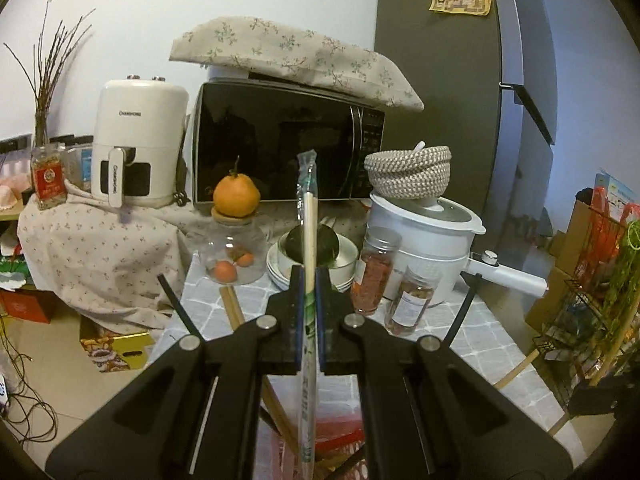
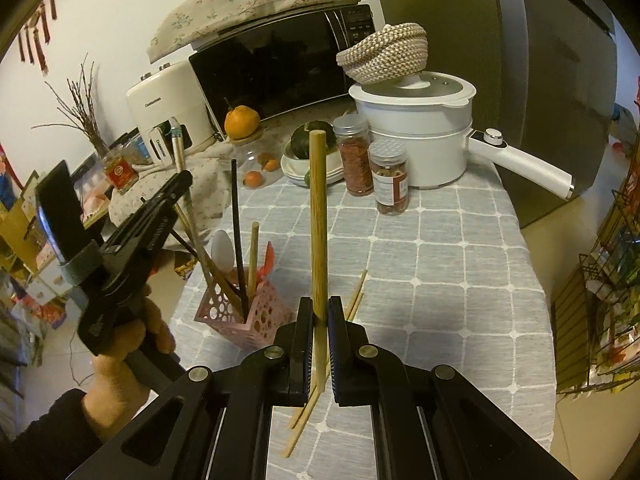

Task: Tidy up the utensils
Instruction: 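Lower the green-printed chopstick into the pink basket and open the left tool, then lower the wooden chopstick toward the pink basket with the right tool, then open the right tool and move it toward the two loose wooden chopsticks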

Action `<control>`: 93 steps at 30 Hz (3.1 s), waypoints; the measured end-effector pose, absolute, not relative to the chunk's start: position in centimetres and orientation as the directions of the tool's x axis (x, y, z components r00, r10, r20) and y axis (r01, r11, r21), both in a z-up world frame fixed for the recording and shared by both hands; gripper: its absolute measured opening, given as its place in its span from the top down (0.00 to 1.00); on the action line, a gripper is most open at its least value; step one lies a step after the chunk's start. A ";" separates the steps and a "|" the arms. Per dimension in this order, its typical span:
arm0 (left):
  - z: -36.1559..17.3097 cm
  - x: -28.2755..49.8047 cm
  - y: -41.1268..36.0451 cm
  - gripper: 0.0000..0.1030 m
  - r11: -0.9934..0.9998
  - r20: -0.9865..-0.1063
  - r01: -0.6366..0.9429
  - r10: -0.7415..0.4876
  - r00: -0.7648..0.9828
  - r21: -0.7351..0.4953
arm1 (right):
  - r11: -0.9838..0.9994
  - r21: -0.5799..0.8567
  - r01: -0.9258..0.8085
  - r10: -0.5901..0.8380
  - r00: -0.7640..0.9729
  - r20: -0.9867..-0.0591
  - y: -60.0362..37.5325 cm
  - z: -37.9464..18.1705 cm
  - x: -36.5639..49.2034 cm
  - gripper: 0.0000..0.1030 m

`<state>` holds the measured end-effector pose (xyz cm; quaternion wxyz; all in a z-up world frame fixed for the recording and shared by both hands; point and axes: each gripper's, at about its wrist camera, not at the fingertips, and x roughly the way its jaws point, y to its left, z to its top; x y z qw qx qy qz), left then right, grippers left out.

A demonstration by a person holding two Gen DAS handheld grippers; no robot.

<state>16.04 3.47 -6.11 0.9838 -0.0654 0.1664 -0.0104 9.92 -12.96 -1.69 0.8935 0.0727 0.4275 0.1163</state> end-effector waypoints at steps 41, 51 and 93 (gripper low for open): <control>-9.1 9.2 5.7 0.46 0.994 -0.761 0.102 -0.103 0.640 -0.049 | 0.924 0.270 -0.272 0.380 0.746 -0.547 -8.2 3.3 8.8 0.93; -9.5 8.4 6.0 0.42 0.991 -0.784 0.127 -0.105 0.612 -0.034 | 0.940 0.224 -0.259 0.341 0.775 -0.532 -6.6 1.7 10.5 0.93; -12.9 8.9 5.2 0.13 0.992 -0.833 0.075 -0.128 0.538 -0.104 | 0.978 0.157 -0.136 0.207 0.709 -0.674 -13.9 -4.7 10.4 0.26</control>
